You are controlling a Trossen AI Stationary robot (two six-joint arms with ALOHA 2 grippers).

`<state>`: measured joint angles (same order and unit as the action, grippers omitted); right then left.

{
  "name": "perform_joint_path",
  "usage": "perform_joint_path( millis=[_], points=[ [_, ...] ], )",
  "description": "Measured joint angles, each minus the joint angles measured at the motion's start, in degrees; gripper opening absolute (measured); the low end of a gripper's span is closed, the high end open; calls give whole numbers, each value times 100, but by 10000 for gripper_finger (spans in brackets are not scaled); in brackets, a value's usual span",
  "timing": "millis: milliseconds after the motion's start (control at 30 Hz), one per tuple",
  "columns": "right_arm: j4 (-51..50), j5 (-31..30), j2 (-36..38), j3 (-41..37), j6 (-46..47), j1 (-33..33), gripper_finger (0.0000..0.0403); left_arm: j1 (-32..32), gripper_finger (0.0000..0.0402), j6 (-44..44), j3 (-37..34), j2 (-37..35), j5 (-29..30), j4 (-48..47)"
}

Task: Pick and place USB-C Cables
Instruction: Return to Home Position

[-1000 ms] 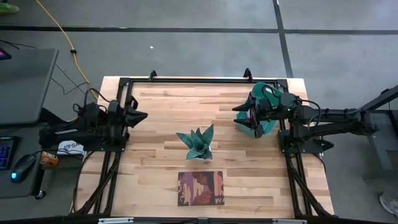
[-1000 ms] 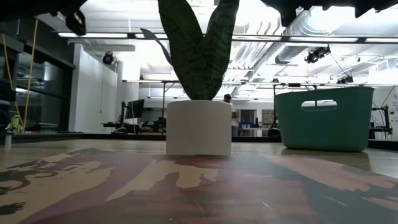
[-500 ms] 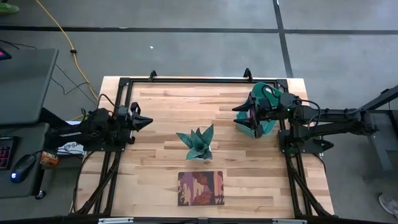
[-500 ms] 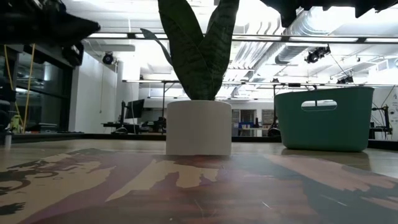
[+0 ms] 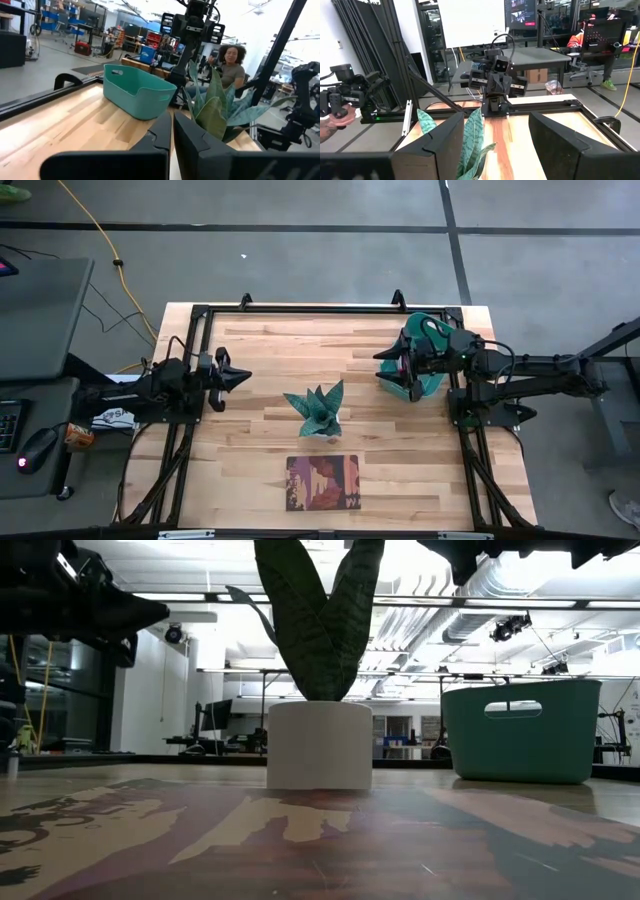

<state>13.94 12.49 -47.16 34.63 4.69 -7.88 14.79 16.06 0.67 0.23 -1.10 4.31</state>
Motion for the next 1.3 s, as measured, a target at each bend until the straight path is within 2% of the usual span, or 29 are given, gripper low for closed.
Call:
perform_joint_path(
  millis=[533,833,967,1167,1200,1300],
  points=[
    [-414,4,51,0,150,0,216,7,0,-384,0,-2,111,-188],
    [-1127,9,566,0,293,0,210,7,0,-526,2,0,179,-106],
    [-1615,10,1057,0,212,0,166,7,0,-433,2,0,179,-106],
    [-2290,58,1817,-45,149,245,21,7,0,-427,2,0,179,-106],
    [-2263,59,1923,-114,109,336,12,7,0,-427,2,0,179,-106],
    [-2107,-50,2238,-426,86,596,23,8,1,-427,3,0,179,-106]
  ],
)
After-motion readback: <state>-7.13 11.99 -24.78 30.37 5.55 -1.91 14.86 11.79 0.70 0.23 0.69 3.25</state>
